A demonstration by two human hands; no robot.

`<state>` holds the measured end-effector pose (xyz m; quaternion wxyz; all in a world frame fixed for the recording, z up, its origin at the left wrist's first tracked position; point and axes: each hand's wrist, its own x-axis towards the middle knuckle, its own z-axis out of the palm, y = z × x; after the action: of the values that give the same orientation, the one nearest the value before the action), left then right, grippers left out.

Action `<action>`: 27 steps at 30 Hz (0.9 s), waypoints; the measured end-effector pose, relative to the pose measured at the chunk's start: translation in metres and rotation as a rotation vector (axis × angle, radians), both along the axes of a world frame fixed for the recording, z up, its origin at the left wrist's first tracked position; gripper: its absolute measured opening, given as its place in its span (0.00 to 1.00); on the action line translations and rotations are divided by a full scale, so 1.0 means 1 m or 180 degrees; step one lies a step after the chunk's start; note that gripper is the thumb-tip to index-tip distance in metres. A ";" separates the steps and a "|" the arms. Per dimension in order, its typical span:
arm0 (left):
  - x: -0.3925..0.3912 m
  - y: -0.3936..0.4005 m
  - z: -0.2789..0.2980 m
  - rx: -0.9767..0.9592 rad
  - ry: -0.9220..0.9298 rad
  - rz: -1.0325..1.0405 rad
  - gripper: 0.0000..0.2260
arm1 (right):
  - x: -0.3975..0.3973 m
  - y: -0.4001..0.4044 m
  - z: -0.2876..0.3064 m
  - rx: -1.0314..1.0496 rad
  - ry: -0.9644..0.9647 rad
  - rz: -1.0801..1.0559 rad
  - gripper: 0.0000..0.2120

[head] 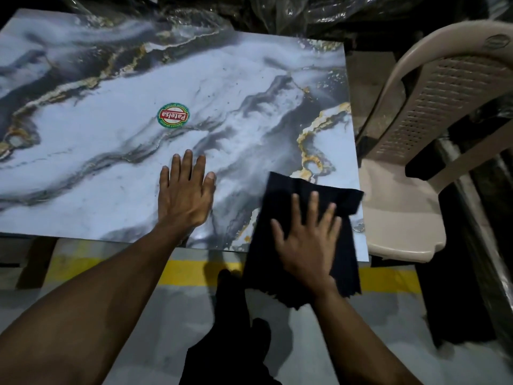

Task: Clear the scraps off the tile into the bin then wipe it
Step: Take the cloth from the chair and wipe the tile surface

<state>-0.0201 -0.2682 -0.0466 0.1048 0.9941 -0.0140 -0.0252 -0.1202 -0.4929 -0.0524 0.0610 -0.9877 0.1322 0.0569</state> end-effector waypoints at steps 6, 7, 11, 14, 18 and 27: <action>0.000 0.001 -0.001 -0.0041 0.0009 -0.0006 0.31 | 0.065 -0.063 0.008 0.0021 0.0228 -0.0739 0.36; 0.001 0.002 -0.003 -0.0022 0.0002 -0.0013 0.30 | 0.083 -0.064 0.008 0.0059 0.0207 -0.0768 0.36; 0.005 0.004 -0.007 0.0043 -0.0072 0.0014 0.31 | 0.145 -0.043 0.009 0.0136 0.0255 -0.0554 0.36; 0.005 0.004 -0.007 -0.0034 -0.0126 0.0004 0.30 | 0.169 -0.005 0.010 0.0099 0.0304 -0.0187 0.36; 0.004 0.005 -0.007 -0.0047 -0.0180 -0.0019 0.28 | 0.135 0.052 0.005 0.0079 0.0161 0.0254 0.34; 0.038 0.002 0.008 0.0461 -0.0551 -0.0016 0.18 | 0.023 0.030 0.010 -0.0076 0.0411 -0.0347 0.35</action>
<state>0.0183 -0.2664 -0.0382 0.0310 0.9975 -0.0236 0.0596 -0.0971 -0.4632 -0.0428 0.0436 -0.9740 0.1901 0.1154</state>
